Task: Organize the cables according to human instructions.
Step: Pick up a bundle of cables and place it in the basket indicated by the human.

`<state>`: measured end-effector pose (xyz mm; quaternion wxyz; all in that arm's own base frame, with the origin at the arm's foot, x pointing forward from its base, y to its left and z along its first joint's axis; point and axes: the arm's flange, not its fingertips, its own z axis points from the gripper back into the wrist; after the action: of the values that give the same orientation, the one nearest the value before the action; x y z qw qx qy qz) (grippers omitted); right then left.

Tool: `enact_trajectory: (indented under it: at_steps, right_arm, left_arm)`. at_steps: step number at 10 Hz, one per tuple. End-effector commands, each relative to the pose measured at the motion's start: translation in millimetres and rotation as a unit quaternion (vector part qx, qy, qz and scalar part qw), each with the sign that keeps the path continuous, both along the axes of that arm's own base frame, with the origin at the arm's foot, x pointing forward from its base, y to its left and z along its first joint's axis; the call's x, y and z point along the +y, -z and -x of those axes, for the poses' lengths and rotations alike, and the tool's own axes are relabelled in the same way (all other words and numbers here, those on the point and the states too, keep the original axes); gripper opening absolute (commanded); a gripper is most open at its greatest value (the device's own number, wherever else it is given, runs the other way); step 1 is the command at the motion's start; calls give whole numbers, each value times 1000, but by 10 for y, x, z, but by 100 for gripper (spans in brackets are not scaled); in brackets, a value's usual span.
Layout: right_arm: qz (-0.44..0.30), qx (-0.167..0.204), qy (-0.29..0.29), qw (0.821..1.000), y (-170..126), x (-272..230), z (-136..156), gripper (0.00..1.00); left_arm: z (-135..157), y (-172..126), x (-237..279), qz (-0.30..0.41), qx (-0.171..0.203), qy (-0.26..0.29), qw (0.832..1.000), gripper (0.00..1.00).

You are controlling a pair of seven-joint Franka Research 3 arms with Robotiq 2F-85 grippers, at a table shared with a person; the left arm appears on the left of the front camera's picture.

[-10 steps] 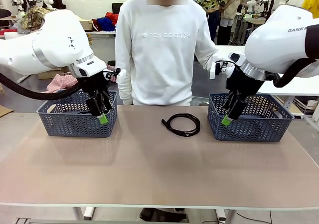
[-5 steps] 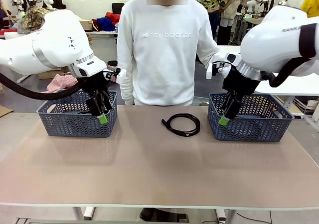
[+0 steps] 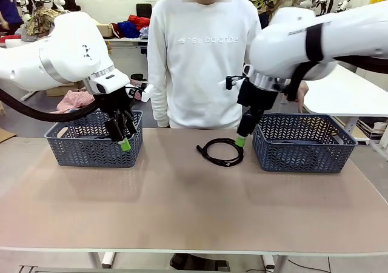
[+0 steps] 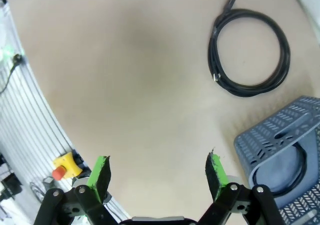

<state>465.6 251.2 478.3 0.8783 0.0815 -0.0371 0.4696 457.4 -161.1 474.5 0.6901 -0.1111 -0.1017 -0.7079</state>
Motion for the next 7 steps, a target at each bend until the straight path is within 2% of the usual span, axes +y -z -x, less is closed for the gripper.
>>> enact_trajectory:
  at_steps: [1,3,7]
  right_arm:
    - [34,0,26,999,-22,222,-196,100]
    - [48,-4,34,998,1,320,-268,100]
    - [30,-6,22,999,64,279,-222,100]
  left_arm:
    - [0,-3,16,1,-3,-3,1000,100]
    - [0,-3,16,1,-3,-3,1000,100]
    - [0,-3,16,1,-3,-3,1000,100]
